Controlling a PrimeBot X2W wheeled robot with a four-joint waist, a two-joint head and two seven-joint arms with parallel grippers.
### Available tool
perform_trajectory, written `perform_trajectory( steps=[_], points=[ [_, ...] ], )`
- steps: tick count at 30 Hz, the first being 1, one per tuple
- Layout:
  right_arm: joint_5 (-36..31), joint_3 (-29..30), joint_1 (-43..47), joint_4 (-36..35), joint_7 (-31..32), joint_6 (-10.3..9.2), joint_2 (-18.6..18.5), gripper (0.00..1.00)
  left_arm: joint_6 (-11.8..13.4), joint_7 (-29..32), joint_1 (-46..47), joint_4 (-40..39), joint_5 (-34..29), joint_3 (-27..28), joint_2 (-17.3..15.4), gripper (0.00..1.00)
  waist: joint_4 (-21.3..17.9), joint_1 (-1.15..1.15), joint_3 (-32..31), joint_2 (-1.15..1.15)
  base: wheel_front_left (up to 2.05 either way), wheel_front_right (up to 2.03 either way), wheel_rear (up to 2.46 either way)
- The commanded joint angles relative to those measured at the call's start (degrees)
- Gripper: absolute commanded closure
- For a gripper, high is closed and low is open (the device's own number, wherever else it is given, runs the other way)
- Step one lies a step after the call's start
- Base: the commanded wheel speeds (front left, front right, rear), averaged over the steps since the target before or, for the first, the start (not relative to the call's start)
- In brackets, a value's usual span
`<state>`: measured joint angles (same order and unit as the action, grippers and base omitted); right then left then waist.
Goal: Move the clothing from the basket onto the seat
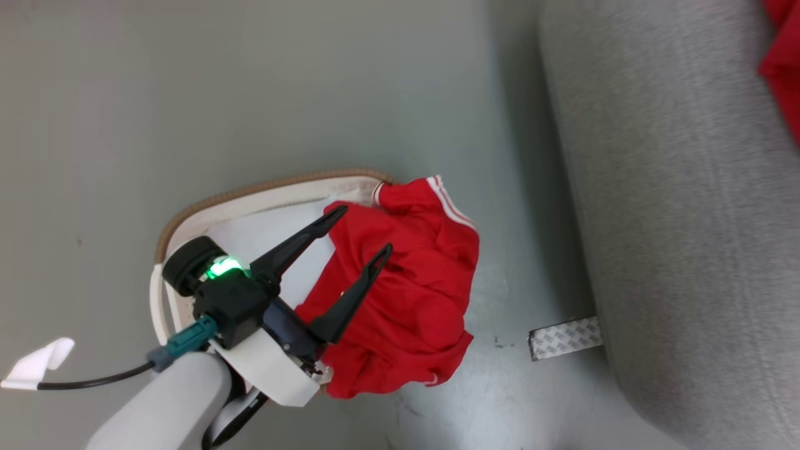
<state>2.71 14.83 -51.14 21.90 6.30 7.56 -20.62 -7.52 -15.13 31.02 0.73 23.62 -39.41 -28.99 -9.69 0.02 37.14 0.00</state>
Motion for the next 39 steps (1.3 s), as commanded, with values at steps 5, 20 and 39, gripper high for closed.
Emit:
perform_trajectory(
  steps=[5, 20, 39],
  points=[
    [-4.25, 2.26, -1.03, 7.34, 7.4, -0.14, 1.18, 1.0, 0.06, -0.03, 0.72, -0.13, 1.06, 0.26, -0.08, 0.0, 1.8, -0.02, 2.02, 0.0, 0.0, 0.0, 0.0],
    [-3.77, -0.27, 1.84, 10.02, 9.88, -0.14, 1.44, 0.0, 0.06, -0.03, -1.16, 2.97, 1.47, 0.91, 3.03, 0.0, 2.04, -0.02, -5.87, 0.0, 0.0, 0.0, 0.0],
    [10.96, -16.5, 14.84, 0.07, 1.97, -0.14, -6.28, 0.0, 0.19, -0.03, -7.44, 10.56, 0.19, 7.58, 11.72, 0.0, 5.59, -0.02, -26.59, 0.0, 0.0, 0.0, 0.0]
  ],
)
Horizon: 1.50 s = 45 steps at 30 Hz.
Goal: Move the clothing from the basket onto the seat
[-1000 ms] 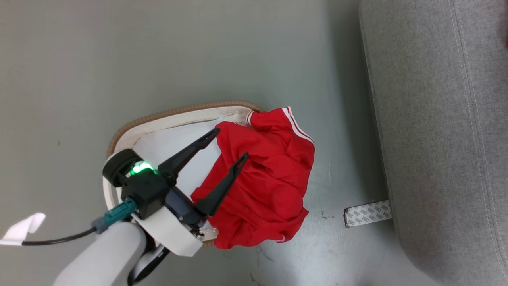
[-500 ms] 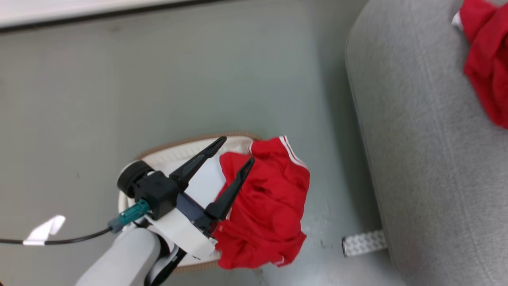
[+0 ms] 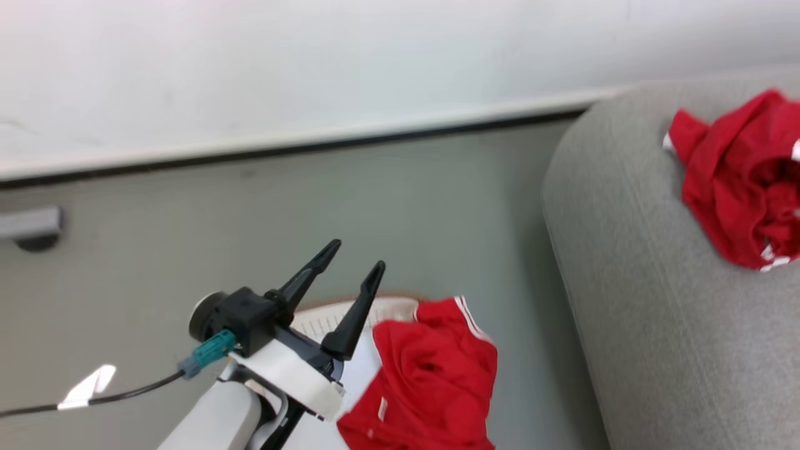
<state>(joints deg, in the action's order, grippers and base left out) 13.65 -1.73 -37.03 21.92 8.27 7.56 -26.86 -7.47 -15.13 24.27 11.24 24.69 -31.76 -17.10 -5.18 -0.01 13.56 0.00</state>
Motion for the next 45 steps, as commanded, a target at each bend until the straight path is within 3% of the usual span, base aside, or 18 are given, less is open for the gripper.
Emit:
perform_trajectory(
  steps=[1, 9, 15, 23, 31, 45],
  points=[
    [0.37, -0.16, 1.6, -0.89, -0.99, -0.14, 0.38, 0.0, 0.2, -0.03, -1.04, 0.4, -1.09, 0.65, 0.28, 0.0, 1.28, 0.01, -3.94, 0.0, 0.0, 0.0, 0.0],
    [4.08, 0.99, 12.1, -10.26, -6.96, -0.14, 6.8, 0.0, 1.3, -0.03, -4.38, 2.98, -1.72, 7.44, 2.51, 0.0, 2.74, 0.01, -8.98, 0.0, 0.0, 0.0, 0.0],
    [2.61, 3.09, 21.62, -17.81, -12.55, -0.14, 12.59, 0.0, 2.43, -0.03, -8.14, 4.08, -3.09, 13.86, 3.68, 0.0, 3.42, 0.01, -11.01, 0.0, 0.0, 0.0, 0.0],
    [-0.55, 1.1, 32.71, -19.82, -20.71, -0.14, 20.3, 0.0, 3.21, -0.03, -13.47, 3.48, -6.39, 22.44, 5.86, 0.0, 3.77, 0.01, -11.98, 0.0, 0.0, 0.0, 0.0],
    [-1.1, -1.68, 37.21, -15.84, -23.49, -0.15, 22.98, 0.0, 2.7, -0.03, -20.12, 0.9, -10.15, 30.89, 9.47, 0.0, 3.26, 0.01, -12.24, 0.0, 0.0, 0.0, 0.0],
    [-1.67, -2.4, 36.43, -17.0, -23.48, -0.15, 23.96, 0.0, 0.5, -0.03, -20.37, 0.52, -15.03, 34.2, 12.25, 0.0, 3.04, 0.01, -11.16, 0.0, 0.0, 0.0, 0.0]
  ],
)
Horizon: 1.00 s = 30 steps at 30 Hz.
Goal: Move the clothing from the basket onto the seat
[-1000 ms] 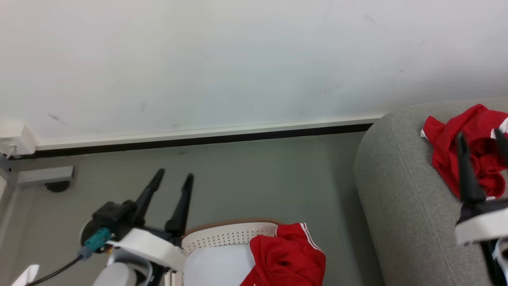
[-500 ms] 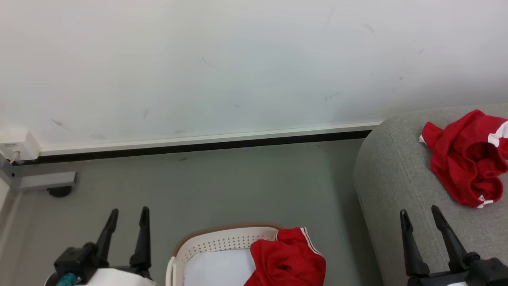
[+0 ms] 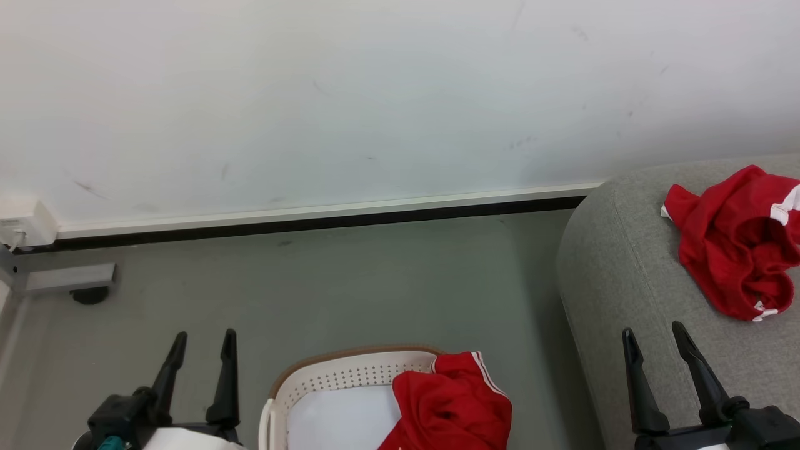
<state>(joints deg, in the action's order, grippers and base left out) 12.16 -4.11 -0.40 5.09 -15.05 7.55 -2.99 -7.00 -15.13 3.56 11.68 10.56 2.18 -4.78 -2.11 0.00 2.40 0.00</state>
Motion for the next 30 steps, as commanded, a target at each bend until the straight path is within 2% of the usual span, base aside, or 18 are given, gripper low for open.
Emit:
perform_trajectory(
  steps=[1, 16, 30],
  points=[
    [-0.09, -0.05, -0.28, -0.12, -0.18, -0.13, 0.1, 0.0, -0.07, -0.03, 0.42, 0.09, -1.06, 0.3, 0.03, 0.0, -0.06, 0.0, -0.02, 0.0, 0.0, 0.0, 0.0],
    [1.48, -1.24, -0.89, 0.25, -0.18, -0.13, 0.1, 0.0, -0.52, -0.03, 0.89, 0.46, -1.62, 0.32, 0.72, 0.0, -0.15, 0.0, 0.13, 0.0, 0.0, 0.0, 0.0],
    [1.73, 0.01, -1.98, 0.07, -0.18, -0.13, 0.09, 0.0, -0.46, -0.03, 2.61, 0.14, 0.21, -2.54, -0.93, 0.0, -1.8, 0.0, 3.43, 0.0, 0.0, 0.0, 0.0]
  ],
)
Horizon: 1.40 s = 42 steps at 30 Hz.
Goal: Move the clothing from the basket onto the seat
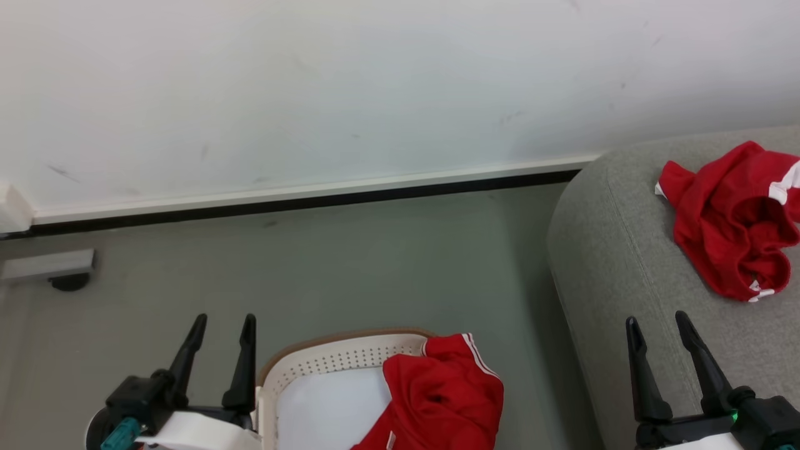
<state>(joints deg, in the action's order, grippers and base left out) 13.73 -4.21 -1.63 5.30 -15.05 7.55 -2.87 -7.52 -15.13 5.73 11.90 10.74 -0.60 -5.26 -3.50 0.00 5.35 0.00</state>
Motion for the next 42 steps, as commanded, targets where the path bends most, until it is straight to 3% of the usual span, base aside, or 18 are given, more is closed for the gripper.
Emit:
perform_trajectory(
  steps=[1, 10, 20, 33, 42],
  points=[
    [0.11, 0.32, -0.84, -0.12, -0.18, -0.13, -0.03, 0.0, 0.07, -0.03, 0.76, 0.03, 0.19, -0.25, -0.7, 0.0, -0.74, 0.0, 0.99, 0.0, 0.0, 0.0, 0.0],
    [0.05, 1.97, -2.99, -1.35, -0.09, -0.13, -0.03, 0.0, 0.07, -0.02, 4.42, 3.17, 2.87, -4.93, -4.34, 0.0, -5.09, 0.0, 6.82, 0.0, 0.0, 0.0, 0.0],
    [0.58, 4.67, -5.61, -4.37, -0.08, -0.14, -0.02, 0.0, 0.07, -0.02, 11.48, 11.75, 7.13, -14.62, -10.57, 0.0, -10.08, 0.0, 15.67, 0.0, 0.0, 0.0, 0.0],
    [3.31, 4.95, -8.28, -9.67, -0.08, -0.14, 0.0, 0.0, 0.07, 0.97, 22.71, 28.29, 18.11, -32.75, -17.87, 0.0, -16.04, 0.0, 26.77, 0.0, 0.0, 0.0, 0.0],
    [5.9, 3.7, -9.38, -13.92, -0.08, -0.14, 0.0, 0.0, 0.07, 2.98, 29.85, 33.0, 28.76, -45.7, -22.05, 0.0, -20.13, 0.0, 33.59, 0.0, 0.0, 0.0, 0.0]
  ],
)
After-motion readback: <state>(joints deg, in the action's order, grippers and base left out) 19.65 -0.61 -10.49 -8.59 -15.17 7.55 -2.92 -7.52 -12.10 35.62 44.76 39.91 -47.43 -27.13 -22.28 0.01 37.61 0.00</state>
